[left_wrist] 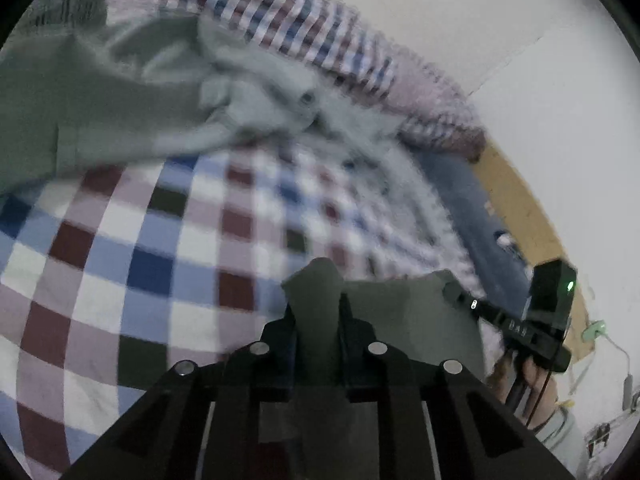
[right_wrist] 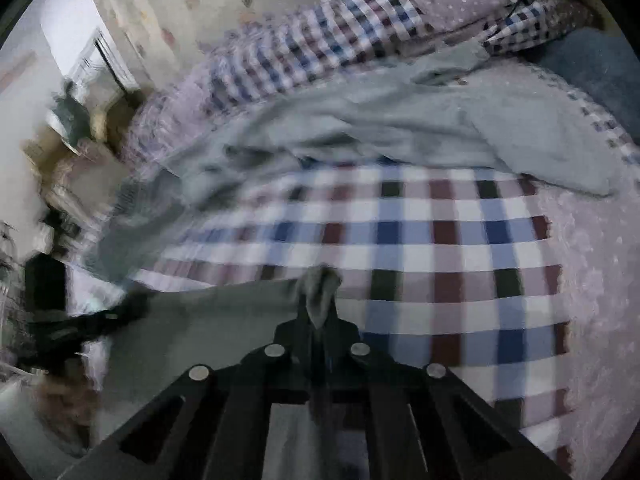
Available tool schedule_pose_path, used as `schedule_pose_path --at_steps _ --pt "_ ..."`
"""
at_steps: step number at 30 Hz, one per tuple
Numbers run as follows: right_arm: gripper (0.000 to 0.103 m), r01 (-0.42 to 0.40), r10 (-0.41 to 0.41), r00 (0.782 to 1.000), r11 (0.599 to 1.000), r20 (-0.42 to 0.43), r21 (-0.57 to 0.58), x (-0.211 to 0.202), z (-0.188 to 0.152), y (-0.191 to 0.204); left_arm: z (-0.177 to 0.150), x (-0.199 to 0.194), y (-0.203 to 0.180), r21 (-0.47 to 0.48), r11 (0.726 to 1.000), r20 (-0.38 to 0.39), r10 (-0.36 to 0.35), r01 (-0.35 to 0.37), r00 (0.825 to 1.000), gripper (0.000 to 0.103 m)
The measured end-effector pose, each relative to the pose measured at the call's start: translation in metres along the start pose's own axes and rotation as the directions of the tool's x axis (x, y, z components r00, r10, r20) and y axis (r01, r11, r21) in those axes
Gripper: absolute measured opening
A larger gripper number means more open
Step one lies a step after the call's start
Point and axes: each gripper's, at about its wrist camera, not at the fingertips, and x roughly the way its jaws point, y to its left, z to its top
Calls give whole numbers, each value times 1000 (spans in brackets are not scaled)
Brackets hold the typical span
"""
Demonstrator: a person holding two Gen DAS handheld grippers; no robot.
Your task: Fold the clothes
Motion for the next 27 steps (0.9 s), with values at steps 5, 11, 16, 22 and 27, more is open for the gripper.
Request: schedule_pose_path --at_steps 5,11,16,22,27 --pt "10 107 -110 992 993 57 59 -19 2 -5 4 -11 -7 25 996 35 90 -91 995 47" --pt "40 -95 95 987 995 131 -3 -49 13 51 8 -37 -55 157 978 148 114 -137 982 55" --pt "47 -83 85 994 996 72 -35 -18 6 78 2 -18 -86 228 969 113 73 -98 991 60" --pt "50 -30 30 1000 999 -3 -24 24 -12 64 -23 28 -80 338 902 72 261 -270 963 65" --pt "55 -12 13 1000 998 6 -55 23 -16 68 -29 32 -84 381 875 92 286 -299 954 66"
